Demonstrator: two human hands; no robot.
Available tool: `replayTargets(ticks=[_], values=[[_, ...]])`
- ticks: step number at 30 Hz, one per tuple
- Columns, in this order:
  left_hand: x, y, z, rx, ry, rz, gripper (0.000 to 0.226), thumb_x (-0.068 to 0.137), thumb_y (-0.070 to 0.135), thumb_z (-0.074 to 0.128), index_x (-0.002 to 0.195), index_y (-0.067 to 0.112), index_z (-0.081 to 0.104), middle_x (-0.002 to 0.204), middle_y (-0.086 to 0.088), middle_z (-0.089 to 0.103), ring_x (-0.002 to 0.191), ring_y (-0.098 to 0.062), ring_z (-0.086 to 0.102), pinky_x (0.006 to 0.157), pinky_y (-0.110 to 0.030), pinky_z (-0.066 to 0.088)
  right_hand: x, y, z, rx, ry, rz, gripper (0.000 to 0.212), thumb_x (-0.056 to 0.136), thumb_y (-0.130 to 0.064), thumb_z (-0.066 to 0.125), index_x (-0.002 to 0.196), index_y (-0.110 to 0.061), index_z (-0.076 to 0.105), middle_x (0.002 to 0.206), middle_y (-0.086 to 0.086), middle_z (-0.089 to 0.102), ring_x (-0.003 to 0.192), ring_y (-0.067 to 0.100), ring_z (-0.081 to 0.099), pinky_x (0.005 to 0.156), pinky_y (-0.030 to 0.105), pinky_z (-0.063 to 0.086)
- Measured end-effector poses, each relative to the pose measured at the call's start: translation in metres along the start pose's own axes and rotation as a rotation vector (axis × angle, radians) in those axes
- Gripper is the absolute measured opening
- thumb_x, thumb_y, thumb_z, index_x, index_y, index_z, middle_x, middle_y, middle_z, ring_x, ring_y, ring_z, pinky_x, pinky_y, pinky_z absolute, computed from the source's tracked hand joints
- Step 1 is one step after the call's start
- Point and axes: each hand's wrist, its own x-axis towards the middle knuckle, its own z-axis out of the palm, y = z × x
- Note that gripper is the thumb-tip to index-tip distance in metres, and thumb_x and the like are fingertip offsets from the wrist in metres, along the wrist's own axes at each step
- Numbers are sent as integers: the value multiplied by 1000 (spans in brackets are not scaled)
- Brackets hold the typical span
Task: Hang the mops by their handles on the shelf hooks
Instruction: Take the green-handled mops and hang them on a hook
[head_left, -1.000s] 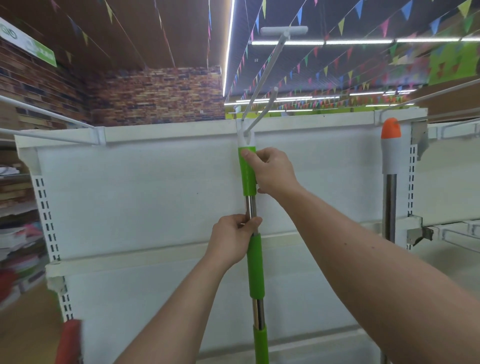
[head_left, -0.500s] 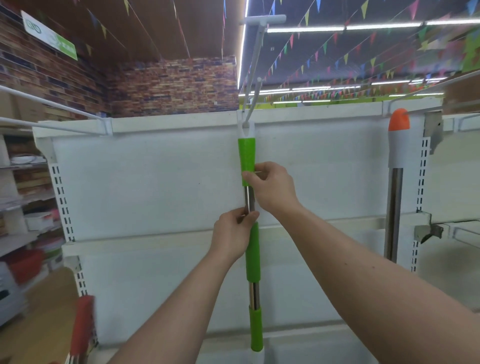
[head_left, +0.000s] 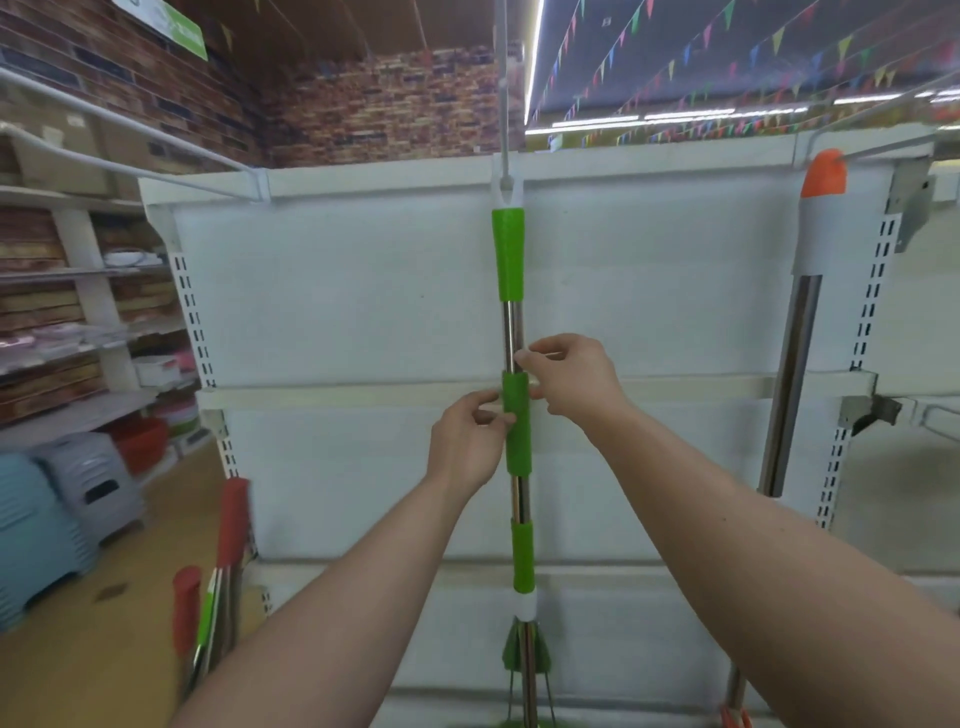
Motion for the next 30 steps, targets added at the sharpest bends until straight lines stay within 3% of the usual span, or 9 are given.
replayTargets(ticks=[2,4,7,10,15,18,22,27,30], values=[[-13,-14,-3,14,1,-54,36,93,30,69,128,21,66,104,2,74,100,-21,70,88,-32,55,-9,8,1,30,-27,17,24,93,-39,72,108,-20,72,104,-2,74,99,27,76,92,48,61],[-28,-31,-10,17,6,-101,33,92,33,71,122,23,67,105,-1,74,100,-23,71,89,-33,54,-19,18,7,55,-54,31,24,95,-39,70,108,-19,71,103,0,75,95,28,77,91,47,61],[-56,-61,-27,33,42,-176,28,89,36,73,115,26,70,102,-2,75,97,-22,72,79,-30,52,-34,34,24,100,-102,56,15,98,-34,69,91,-21,68,98,6,74,81,28,75,78,42,61],[-83,-94,-48,37,81,-253,23,88,36,74,109,27,70,102,-3,75,97,-24,74,75,-29,51,-51,49,41,156,-161,107,17,100,-31,67,104,-15,68,104,6,72,72,21,69,61,29,51],[-115,-146,-90,48,132,-341,22,90,35,72,110,25,70,108,-2,74,98,-22,72,65,-23,47,-80,67,80,148,-261,169,26,100,-36,66,117,-16,67,113,3,74,89,25,76,85,45,59],[-125,-175,-117,50,157,-372,20,90,35,71,108,26,69,106,-2,73,98,-22,72,70,-26,50,-96,66,117,130,-316,182,22,101,-34,65,114,-17,65,111,2,73,95,27,76,91,49,60],[-128,-211,-163,33,164,-384,19,92,34,71,108,24,68,105,-3,72,100,-23,70,80,-32,52,-117,64,183,106,-360,209,19,100,-35,66,111,-19,66,109,2,74,86,24,75,89,47,60],[-120,-268,-233,17,192,-396,12,89,27,75,98,22,69,90,-1,70,95,-28,72,85,-37,56,-147,61,287,96,-387,257,15,99,-34,66,106,-20,68,103,0,74,82,23,74,84,43,59],[-111,-304,-280,46,155,-406,11,87,31,76,94,26,70,94,-1,74,94,-27,73,84,-39,58,-168,60,355,96,-377,306,16,100,-30,65,108,-17,69,99,2,74,81,24,74,77,40,56]])
